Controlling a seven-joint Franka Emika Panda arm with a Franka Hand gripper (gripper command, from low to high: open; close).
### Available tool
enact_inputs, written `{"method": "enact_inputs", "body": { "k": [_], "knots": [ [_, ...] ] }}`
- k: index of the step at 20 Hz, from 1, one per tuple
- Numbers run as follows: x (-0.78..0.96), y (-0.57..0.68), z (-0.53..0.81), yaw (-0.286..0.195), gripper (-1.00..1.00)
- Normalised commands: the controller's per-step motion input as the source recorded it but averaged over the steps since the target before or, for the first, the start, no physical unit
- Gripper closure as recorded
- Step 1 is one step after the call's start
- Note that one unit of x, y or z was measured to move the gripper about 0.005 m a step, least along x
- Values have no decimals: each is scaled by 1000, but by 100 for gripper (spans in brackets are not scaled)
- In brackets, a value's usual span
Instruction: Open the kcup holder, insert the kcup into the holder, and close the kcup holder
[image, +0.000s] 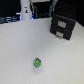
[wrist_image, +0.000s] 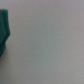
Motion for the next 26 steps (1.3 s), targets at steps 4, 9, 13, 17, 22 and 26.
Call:
{"method": "enact_inputs", "body": {
  "k": [4,9,13,17,22,26],
  "knots": [
    [-187,292,121,-113,-100],
    [-284,469,87,-164,-100],
    [-284,575,14,-181,-100],
    [-280,644,12,-180,-100],
    [-286,658,0,-169,-100],
    [-253,685,-37,-158,-100]
  ]
}}
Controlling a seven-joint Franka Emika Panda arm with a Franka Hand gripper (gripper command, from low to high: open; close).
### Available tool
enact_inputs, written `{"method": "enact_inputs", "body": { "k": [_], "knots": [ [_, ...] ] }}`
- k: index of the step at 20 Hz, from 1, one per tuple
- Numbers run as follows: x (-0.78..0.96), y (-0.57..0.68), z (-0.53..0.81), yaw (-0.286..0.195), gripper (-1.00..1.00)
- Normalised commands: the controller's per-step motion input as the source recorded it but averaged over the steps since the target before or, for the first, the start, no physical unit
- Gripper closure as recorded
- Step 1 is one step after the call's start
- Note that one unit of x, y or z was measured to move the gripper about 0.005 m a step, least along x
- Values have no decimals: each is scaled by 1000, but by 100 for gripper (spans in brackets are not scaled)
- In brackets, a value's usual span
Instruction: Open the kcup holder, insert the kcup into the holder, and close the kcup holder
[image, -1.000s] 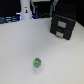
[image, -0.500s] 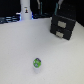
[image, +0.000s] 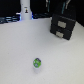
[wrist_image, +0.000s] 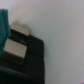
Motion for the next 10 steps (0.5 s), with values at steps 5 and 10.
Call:
{"method": "enact_inputs", "body": {
  "k": [5,10],
  "knots": [
    [-207,679,-127,-153,-100],
    [-181,661,-202,-148,-100]
  ]
}}
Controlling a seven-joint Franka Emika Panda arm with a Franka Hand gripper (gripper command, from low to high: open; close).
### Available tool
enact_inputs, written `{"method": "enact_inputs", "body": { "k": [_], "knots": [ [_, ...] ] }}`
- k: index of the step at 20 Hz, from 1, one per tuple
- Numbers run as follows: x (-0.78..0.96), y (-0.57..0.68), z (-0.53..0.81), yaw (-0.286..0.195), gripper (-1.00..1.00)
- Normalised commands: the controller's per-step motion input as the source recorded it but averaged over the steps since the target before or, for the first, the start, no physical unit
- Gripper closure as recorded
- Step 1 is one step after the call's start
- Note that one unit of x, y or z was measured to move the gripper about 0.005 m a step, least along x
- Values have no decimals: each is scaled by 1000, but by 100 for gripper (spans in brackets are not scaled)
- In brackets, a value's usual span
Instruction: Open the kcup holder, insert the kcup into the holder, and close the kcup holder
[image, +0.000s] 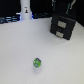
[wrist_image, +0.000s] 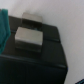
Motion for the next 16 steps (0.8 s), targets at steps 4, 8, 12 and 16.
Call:
{"method": "enact_inputs", "body": {
  "k": [4,8,12,16],
  "knots": [
    [-158,612,-241,-141,-100],
    [-135,547,-281,-125,-100],
    [-53,353,-375,-101,-100],
    [-37,241,-403,-79,-100]
  ]
}}
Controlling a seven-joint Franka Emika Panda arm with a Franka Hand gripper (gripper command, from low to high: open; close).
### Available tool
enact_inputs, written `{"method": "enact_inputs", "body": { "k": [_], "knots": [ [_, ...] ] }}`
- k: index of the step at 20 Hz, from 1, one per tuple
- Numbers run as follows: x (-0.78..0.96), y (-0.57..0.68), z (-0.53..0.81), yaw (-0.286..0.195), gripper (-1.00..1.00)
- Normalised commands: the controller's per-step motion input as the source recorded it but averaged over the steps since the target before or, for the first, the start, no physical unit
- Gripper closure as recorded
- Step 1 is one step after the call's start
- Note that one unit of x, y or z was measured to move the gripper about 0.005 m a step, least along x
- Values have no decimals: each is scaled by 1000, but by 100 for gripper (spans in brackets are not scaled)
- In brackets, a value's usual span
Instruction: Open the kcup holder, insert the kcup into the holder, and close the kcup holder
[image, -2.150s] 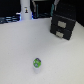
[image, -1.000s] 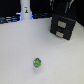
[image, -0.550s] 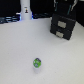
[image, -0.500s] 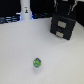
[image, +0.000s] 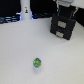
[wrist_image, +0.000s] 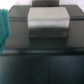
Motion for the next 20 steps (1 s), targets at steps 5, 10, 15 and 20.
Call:
{"method": "enact_inputs", "body": {
  "k": [5,10,15,20],
  "knots": [
    [-141,162,-408,-50,-100],
    [-294,68,-372,-29,-100],
    [-407,19,-366,-14,-100],
    [-403,34,-249,0,-100]
  ]
}}
